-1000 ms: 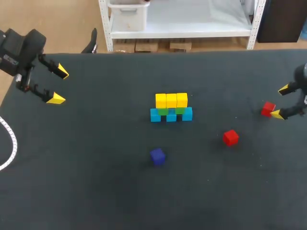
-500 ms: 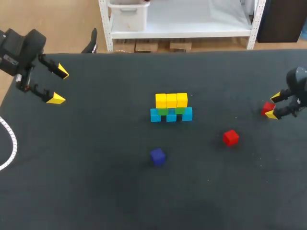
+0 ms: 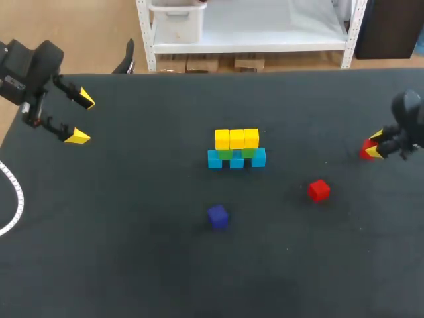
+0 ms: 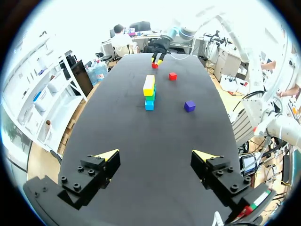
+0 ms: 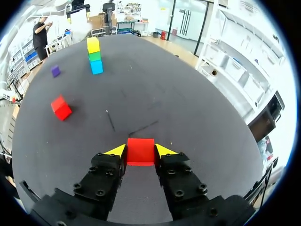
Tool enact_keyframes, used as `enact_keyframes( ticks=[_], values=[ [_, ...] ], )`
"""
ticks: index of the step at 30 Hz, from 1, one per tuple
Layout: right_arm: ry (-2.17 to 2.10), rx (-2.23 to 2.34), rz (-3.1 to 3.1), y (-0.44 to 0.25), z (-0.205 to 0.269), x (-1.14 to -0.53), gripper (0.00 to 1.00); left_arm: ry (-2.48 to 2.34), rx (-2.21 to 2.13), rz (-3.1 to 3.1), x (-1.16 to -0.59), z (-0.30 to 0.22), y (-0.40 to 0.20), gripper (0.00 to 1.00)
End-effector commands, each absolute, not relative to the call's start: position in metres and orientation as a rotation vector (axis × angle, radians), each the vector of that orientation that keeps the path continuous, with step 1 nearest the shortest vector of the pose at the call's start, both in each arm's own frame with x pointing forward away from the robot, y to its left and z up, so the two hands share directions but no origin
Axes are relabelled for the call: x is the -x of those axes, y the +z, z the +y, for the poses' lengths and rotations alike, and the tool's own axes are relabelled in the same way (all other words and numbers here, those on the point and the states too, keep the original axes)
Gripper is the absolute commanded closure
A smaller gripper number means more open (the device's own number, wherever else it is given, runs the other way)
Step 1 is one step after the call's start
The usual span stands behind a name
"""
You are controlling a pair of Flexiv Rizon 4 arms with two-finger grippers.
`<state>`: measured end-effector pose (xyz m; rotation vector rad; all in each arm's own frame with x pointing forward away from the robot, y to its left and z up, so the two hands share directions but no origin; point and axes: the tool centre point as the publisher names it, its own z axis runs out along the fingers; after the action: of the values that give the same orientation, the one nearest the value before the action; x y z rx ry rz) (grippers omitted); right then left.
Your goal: Place the blue cubes, place green cubes on the blue cubes, place the yellow cubes on the green cubes, then place the red cubes on the yellow cubes, and place purple cube on the red cubes.
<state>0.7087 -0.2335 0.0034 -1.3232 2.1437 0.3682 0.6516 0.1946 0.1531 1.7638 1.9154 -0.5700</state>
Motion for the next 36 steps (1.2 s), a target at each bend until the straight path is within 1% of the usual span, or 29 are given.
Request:
enact_keyframes(
  ticks=[1,7,12,18,26,36],
  values=[
    [0.379,1.357,2.112,0.017,-0.224,-0.71,1.0,-0.57,-1.764,1.91,-0.651,0.196,0.152,0.0],
    [0.433,1.515,2.023,0.044,-0.192,-0.715,1.0,-0.57,-1.764,1.91,-0.651,0.196,0.152,0.0],
    [0.494,1.707,1.897,0.066,-0.146,-0.716,1.0,-0.57,-1.764,1.91,-0.651,0.196,0.152,0.0],
    [0.525,1.816,1.769,0.085,-0.098,-0.719,1.0,-0.57,-1.764,1.91,-0.651,0.196,0.152,0.0],
    [0.508,1.915,1.702,0.103,-0.066,-0.727,1.0,-0.57,-1.764,1.91,-0.651,0.196,0.152,0.0],
    [0.527,1.853,1.67,0.116,-0.026,-0.724,1.0,-0.57,-1.764,1.91,-0.651,0.196,0.152,0.0]
  ],
)
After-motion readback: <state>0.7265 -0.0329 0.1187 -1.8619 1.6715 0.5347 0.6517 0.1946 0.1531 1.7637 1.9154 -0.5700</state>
